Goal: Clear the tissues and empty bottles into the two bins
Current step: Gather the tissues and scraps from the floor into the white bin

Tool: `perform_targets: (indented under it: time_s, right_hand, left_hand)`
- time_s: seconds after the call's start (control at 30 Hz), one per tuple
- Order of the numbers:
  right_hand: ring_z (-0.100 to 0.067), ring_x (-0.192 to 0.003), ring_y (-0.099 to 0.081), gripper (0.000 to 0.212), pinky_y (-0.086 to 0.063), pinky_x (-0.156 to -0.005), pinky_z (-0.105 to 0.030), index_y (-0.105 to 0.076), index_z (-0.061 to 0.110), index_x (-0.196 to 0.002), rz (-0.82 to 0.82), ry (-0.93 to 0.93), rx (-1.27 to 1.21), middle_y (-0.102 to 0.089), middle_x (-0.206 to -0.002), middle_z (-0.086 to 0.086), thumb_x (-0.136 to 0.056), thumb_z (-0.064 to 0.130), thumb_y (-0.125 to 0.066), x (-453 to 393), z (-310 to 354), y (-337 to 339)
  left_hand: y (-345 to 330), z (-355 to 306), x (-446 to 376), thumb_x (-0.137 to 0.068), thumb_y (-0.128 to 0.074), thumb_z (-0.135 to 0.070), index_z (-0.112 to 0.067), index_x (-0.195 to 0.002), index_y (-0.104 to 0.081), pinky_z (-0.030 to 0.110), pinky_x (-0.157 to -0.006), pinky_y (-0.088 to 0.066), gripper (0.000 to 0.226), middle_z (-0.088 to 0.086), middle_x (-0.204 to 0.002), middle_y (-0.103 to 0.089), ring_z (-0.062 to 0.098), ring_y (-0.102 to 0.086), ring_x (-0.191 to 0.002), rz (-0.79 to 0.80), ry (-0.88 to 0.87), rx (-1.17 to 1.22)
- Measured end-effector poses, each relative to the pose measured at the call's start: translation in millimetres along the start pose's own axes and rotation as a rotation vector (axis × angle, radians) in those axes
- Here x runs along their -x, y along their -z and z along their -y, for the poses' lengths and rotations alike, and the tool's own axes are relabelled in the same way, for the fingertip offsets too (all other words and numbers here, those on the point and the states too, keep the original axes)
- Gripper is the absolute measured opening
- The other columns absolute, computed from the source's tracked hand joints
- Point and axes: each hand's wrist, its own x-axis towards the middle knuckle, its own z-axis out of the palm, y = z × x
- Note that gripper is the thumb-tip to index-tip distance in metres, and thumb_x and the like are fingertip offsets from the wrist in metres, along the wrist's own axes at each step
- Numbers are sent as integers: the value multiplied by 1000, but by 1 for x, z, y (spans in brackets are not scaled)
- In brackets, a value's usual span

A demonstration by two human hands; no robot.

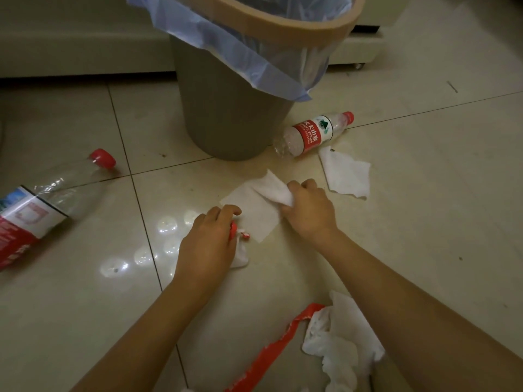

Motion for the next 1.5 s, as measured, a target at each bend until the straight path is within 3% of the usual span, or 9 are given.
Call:
perform_targets:
  time_s: [0.13, 0.27, 0.4, 0.53, 0.7, 0.97, 1.13, 1.27, 1.5]
  right_hand:
    - [-25, -82, -57, 22, -37, -64, -30, -61, 19, -106, -84, 66, 8, -61, -94, -5, -84, 19, -55, 4, 0, 5]
    - [-28, -96, -51, 27, -40, -73, -37, -63, 16, -111, -230, -93, 0, -60, -103, -8, -85, 14, -56, -8, -28, 16]
    - [-29, -109, -47, 32, -43, -83, -40, -61, 12, -116, -135, -215, -66, -50, -120, -10, -85, 13, -57, -21, -53, 20]
    - [-33, -121, -40, 35, -40, -95, -45, -58, 13, -119, -58, -230, -33, -40, -137, -13, -84, 17, -56, -21, -59, 12]
    - [-32, -105, -52, 32, -45, -86, -43, -57, 14, -115, -35, -230, -51, -55, -113, -12, -84, 19, -55, -25, -64, 5]
    - [-28, -89, -57, 25, -42, -64, -33, -57, 12, -109, 21, -41, 23, -58, -102, -9, -84, 13, -52, -1, -56, 11]
    - [-23, -93, -58, 27, -49, -74, -35, -57, 20, -107, 45, 46, -158, -59, -107, -2, -81, 16, -60, 26, -25, 26]
    - [-20, -95, -60, 33, -52, -79, -33, -54, 22, -107, 82, 122, -248, -60, -110, -1, -78, 13, -68, 48, 10, 41]
    - [-19, -94, -58, 44, -51, -75, -34, -51, 24, -110, 65, 314, -363, -59, -111, 3, -73, 10, -71, 86, 68, 84]
  left_hand:
    - [6, 2, 3, -85, -63, -23, -27, -126, -48, 36, -77, -52, 44, -3, -112, -56, 19, -53, -102, 42, 22, -16]
    - [19, 4, 8, -84, -55, -26, -24, -125, -50, 32, -74, -49, 42, -2, -108, -57, 21, -53, -102, 3, 24, 16]
    - [23, 0, 7, -84, -61, -15, -20, -127, -51, 31, -81, -47, 45, 2, -111, -58, 22, -53, -104, 17, 44, 97]
    - [6, -16, -8, -80, -65, -22, -27, -124, -50, 32, -82, -50, 47, -4, -107, -57, 18, -55, -101, 25, 36, 110]
    - [-10, -35, -14, -77, -66, -27, -31, -117, -52, 23, -74, -48, 42, -9, -98, -59, 13, -57, -91, -41, 1, 67]
    - [0, -45, 6, -79, -47, -33, -22, -126, -51, 31, -85, -47, 49, 0, -114, -57, 20, -53, -106, 96, 27, 139]
    - [18, -32, 10, -89, -58, -17, -25, -121, -53, 29, -86, -47, 33, -1, -115, -57, 18, -52, -106, 75, 24, 75]
    - [48, -28, 17, -89, -58, -13, -24, -120, -52, 24, -85, -45, 34, 0, -119, -57, 17, -54, -103, 17, 61, 34]
    - [126, -7, 50, -87, -62, -15, -26, -124, -48, 29, -88, -48, 41, 1, -123, -55, 17, -54, -106, -76, 73, -79]
